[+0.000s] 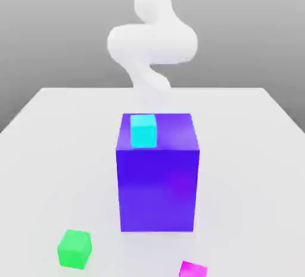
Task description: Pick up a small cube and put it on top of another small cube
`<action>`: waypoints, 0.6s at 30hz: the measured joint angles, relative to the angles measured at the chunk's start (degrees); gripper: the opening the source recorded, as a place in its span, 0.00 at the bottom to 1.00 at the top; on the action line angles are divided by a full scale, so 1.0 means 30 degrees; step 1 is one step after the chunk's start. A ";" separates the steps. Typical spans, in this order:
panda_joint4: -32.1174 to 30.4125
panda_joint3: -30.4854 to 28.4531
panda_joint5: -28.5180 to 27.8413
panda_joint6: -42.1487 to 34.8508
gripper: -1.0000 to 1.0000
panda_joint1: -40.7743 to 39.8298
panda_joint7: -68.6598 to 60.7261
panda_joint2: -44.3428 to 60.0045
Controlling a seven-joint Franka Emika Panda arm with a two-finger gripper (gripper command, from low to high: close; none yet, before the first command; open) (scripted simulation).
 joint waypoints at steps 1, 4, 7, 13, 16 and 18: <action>0.0010 -0.0389 0.0279 0.0182 0.50 0.0500 -0.0881 0.0751; 0.0039 -0.1499 0.1073 0.0696 0.50 0.1918 -0.3374 0.2873; 0.0069 -0.2390 0.2023 0.1193 0.50 0.3074 -0.5937 0.4968; 0.0145 -0.3499 0.3988 0.2134 0.50 0.4728 -1.1098 0.9181; 0.0174 -0.3689 0.4811 0.2631 0.50 0.5224 -1.3568 1.1262; 0.0187 -0.3674 0.5205 0.2986 0.50 0.5507 -1.5105 1.2617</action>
